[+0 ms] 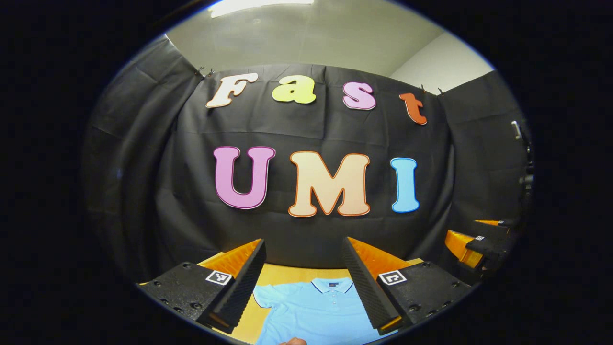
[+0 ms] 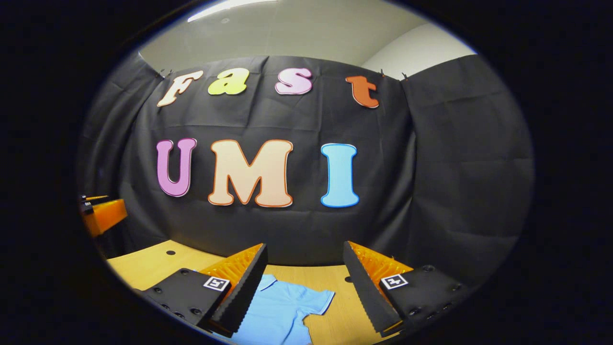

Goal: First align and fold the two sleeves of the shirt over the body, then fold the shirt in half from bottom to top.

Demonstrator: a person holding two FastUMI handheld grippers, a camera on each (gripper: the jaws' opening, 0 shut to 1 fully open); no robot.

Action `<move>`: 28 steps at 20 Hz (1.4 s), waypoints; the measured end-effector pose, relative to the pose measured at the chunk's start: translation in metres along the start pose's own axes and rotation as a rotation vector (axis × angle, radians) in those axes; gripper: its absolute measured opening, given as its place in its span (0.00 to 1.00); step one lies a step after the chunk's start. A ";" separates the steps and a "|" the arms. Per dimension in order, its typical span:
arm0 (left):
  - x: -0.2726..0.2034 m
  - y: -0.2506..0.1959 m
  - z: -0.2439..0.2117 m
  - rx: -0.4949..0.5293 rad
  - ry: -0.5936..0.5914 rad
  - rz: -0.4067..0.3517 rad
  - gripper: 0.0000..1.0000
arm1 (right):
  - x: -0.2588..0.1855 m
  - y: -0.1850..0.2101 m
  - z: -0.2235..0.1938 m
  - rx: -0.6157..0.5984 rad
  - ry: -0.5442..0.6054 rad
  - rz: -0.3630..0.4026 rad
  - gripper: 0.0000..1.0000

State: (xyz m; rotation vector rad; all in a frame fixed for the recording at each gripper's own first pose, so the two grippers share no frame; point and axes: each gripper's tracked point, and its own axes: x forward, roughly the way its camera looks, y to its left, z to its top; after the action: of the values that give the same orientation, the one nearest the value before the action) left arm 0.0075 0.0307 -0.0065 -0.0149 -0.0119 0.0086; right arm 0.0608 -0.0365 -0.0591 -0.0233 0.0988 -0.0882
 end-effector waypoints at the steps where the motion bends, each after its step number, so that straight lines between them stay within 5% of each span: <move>1: 0.005 0.006 0.000 -0.001 0.003 0.001 0.95 | 0.012 -0.004 -0.010 -0.007 0.014 -0.018 0.98; 16: 0.044 0.077 -0.028 0.067 0.075 0.074 0.95 | 0.136 -0.029 -0.189 -0.078 0.292 -0.147 0.99; 28: 0.073 0.095 -0.063 0.075 0.166 0.103 0.95 | 0.168 -0.067 -0.331 -0.090 0.584 -0.230 1.00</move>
State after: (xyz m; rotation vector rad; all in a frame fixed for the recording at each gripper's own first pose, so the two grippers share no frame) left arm 0.0805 0.1254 -0.0704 0.0585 0.1553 0.1108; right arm 0.1886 -0.1243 -0.4031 -0.0981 0.6842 -0.3197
